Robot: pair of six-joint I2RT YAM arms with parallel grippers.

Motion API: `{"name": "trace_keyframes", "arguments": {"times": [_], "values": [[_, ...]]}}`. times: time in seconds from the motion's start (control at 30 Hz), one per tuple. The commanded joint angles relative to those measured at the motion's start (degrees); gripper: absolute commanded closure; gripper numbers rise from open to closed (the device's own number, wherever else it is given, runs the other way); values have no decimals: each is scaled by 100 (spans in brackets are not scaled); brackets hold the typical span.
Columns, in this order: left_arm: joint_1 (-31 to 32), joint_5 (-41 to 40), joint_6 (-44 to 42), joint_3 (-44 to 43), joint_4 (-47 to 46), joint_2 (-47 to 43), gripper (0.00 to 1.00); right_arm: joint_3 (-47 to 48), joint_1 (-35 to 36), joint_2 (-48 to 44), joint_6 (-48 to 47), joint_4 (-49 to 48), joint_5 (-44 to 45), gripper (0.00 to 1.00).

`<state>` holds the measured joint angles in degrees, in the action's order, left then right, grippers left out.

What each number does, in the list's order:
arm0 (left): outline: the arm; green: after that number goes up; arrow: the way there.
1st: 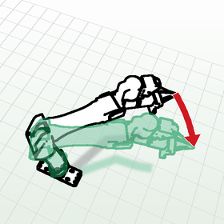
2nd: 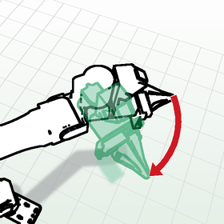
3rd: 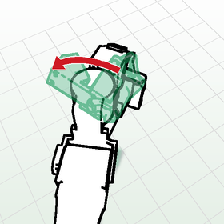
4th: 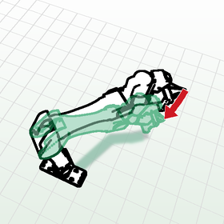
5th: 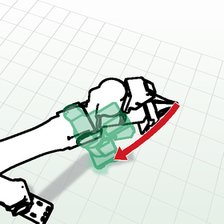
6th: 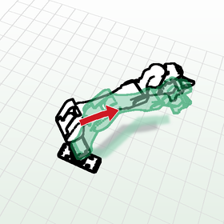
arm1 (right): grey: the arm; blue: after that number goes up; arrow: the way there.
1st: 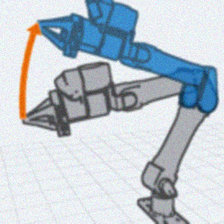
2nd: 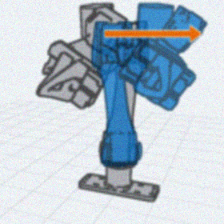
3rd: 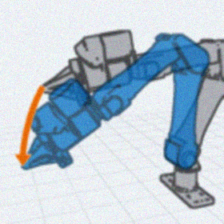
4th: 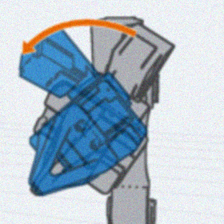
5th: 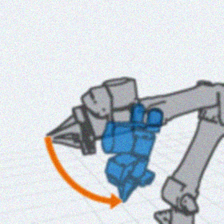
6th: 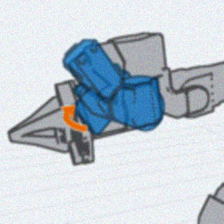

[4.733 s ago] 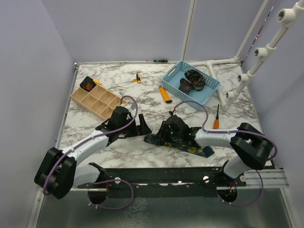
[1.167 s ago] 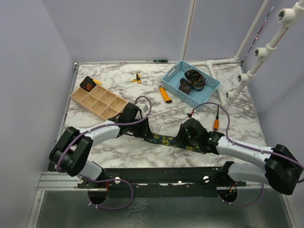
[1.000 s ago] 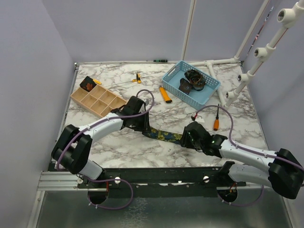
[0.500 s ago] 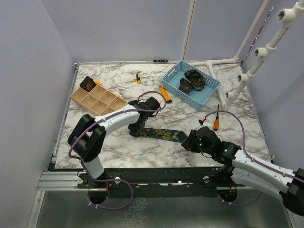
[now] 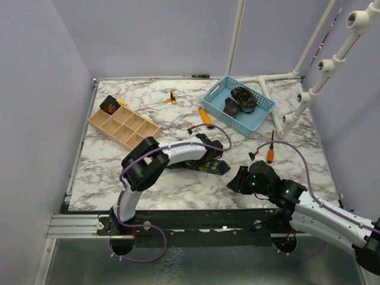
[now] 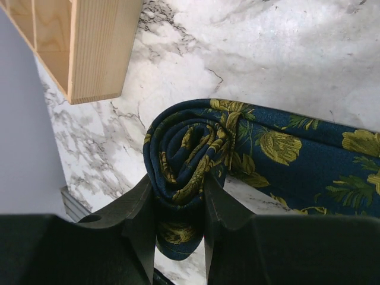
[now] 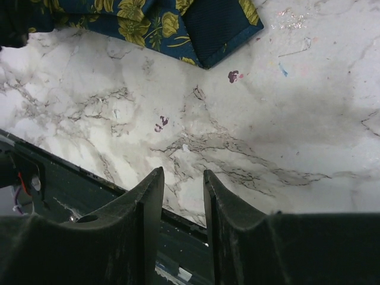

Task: Roll the ties
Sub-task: Roll the tie at the center of the board.

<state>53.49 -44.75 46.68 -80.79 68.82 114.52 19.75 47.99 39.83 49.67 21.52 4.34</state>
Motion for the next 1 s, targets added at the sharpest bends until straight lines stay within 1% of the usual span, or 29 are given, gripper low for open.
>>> {"name": "trace_keyframes", "arguments": {"times": [0.0, 0.1, 0.23, 0.27, 0.33, 0.37, 0.43, 0.7, 0.83, 0.87, 0.97], "values": [[165, -761, 1003, -232, 543, 556, 100, -76, -8, -278, 33, 354, -293, 63], [223, -930, 1230, -395, 666, 846, 100, -63, -7, -423, 50, 471, -317, 63], [317, -927, 1245, -573, 667, 1147, 100, -50, 0, -466, 69, 538, -320, 63], [328, -826, 1130, -571, 536, 1185, 97, -43, -6, -464, 76, 551, -315, 63], [354, -633, 932, -534, 290, 1239, 76, -33, -6, -482, 93, 585, -289, 63], [374, -537, 830, -520, 161, 1255, 68, -25, -4, -508, 107, 613, -278, 63], [414, -398, 699, -519, -4, 1274, 58, -24, -3, -597, 136, 661, -244, 63], [469, 13, 378, -578, -424, 1083, 27, -27, -7, -747, 217, 781, -130, 62], [479, 164, 212, -520, -522, 809, 3, -24, -6, -771, 236, 782, -117, 61], [480, 195, 169, -505, -535, 722, 1, -24, -7, -774, 235, 776, -117, 60], [478, 275, 39, -481, -582, 510, 1, -32, -2, -774, 229, 745, -117, 59]]}}
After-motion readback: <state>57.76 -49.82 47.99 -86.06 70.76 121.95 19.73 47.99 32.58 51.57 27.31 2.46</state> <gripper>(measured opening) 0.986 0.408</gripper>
